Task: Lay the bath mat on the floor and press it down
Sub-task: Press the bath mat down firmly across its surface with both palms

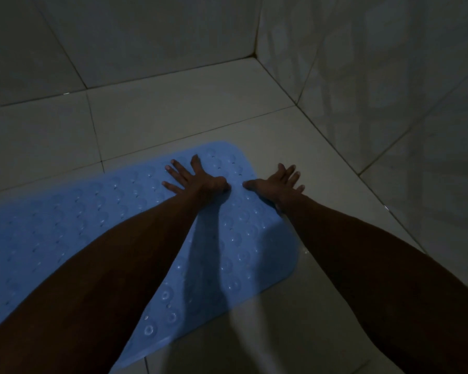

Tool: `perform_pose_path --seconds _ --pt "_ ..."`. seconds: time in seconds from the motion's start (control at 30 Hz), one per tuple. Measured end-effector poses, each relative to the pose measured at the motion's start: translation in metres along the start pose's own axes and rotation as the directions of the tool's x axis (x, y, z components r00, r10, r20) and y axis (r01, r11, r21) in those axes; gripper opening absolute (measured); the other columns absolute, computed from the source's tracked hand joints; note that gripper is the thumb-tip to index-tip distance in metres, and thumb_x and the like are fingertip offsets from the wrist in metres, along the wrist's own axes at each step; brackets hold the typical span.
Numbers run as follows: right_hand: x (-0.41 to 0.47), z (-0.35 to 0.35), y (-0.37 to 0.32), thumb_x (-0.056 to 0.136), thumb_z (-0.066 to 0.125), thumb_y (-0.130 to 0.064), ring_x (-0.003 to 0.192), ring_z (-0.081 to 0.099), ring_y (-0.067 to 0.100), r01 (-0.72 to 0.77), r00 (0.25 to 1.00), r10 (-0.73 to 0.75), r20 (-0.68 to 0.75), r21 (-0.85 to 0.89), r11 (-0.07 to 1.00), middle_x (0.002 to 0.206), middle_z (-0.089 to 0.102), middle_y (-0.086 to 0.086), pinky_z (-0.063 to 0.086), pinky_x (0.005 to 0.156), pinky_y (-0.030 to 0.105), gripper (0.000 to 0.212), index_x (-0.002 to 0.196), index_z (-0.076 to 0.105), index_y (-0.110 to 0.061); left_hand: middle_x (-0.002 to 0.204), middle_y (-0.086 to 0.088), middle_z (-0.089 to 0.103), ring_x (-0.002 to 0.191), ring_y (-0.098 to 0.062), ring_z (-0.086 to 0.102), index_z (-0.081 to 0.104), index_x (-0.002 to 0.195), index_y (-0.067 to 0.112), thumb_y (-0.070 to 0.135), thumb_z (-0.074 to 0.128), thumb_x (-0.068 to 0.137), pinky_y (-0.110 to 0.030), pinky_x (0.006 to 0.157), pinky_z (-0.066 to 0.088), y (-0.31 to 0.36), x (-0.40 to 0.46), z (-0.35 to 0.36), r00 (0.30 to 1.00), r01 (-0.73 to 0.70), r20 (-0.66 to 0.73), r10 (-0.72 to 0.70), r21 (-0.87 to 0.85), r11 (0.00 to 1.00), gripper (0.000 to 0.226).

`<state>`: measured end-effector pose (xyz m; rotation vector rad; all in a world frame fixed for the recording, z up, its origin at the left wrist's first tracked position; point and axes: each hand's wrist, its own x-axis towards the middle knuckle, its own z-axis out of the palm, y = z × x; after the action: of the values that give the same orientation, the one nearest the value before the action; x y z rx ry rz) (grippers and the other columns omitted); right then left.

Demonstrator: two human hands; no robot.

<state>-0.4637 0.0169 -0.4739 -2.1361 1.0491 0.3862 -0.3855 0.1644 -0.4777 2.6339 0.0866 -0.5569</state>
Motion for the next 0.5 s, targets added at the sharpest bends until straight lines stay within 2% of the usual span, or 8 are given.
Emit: perform_pose_path --seconds 0.13,0.23,0.3,0.4,0.5 --pt "0.002 0.003 -0.001 0.069 0.074 -0.063 0.142 -0.034 0.031 -0.026 0.999 0.026 -0.020 0.020 0.999 0.156 -0.036 0.009 -0.018 0.114 0.058 0.132 0.154 -0.015 -0.017 0.151 -0.020 -0.034 0.136 -0.041 -0.035 -0.009 0.152 0.032 0.064 0.067 0.071 -0.065 0.107 -0.018 -0.002 0.009 -0.003 0.997 -0.063 0.041 0.060 0.094 0.994 0.116" --pt "0.002 0.004 -0.009 0.067 0.077 -0.053 0.143 -0.033 0.031 -0.059 0.998 0.061 -0.035 0.064 0.996 0.156 -0.035 0.010 -0.017 0.114 0.058 0.130 0.154 -0.012 -0.016 0.153 -0.017 -0.032 0.138 -0.039 -0.032 -0.008 0.152 0.032 0.072 0.064 0.070 -0.063 0.109 -0.017 -0.009 0.006 0.000 0.993 -0.110 0.043 0.106 0.132 0.985 0.116" --pt "0.003 0.001 -0.021 0.065 0.080 -0.044 0.144 -0.030 0.034 -0.110 0.992 0.114 -0.060 0.077 0.991 0.156 -0.033 0.014 -0.013 0.116 0.058 0.129 0.153 -0.009 -0.010 0.153 -0.015 -0.033 0.138 -0.037 -0.033 -0.009 0.151 0.032 0.076 0.064 0.065 -0.062 0.109 -0.017 -0.012 0.008 -0.002 0.993 -0.098 0.071 0.090 0.121 0.988 0.121" --pt "0.008 -0.010 -0.036 0.065 0.085 -0.038 0.144 -0.026 0.041 -0.189 0.981 0.191 -0.032 0.052 0.981 0.155 -0.031 0.021 0.000 0.118 0.060 0.133 0.152 -0.010 -0.004 0.153 -0.013 -0.034 0.138 -0.036 -0.034 -0.010 0.151 0.030 0.075 0.068 0.062 -0.062 0.109 -0.018 -0.012 0.012 -0.009 0.990 -0.089 0.116 0.078 0.101 0.991 0.127" --pt "0.011 -0.026 -0.041 0.062 0.087 -0.038 0.144 -0.020 0.044 -0.215 0.976 0.215 0.015 -0.029 0.976 0.157 -0.027 0.023 0.003 0.117 0.062 0.141 0.153 -0.016 -0.007 0.156 -0.011 -0.028 0.141 -0.034 -0.029 0.000 0.152 0.032 0.077 0.064 0.066 -0.060 0.109 -0.017 -0.011 0.013 -0.007 0.994 -0.083 0.066 0.082 0.016 0.996 0.116"
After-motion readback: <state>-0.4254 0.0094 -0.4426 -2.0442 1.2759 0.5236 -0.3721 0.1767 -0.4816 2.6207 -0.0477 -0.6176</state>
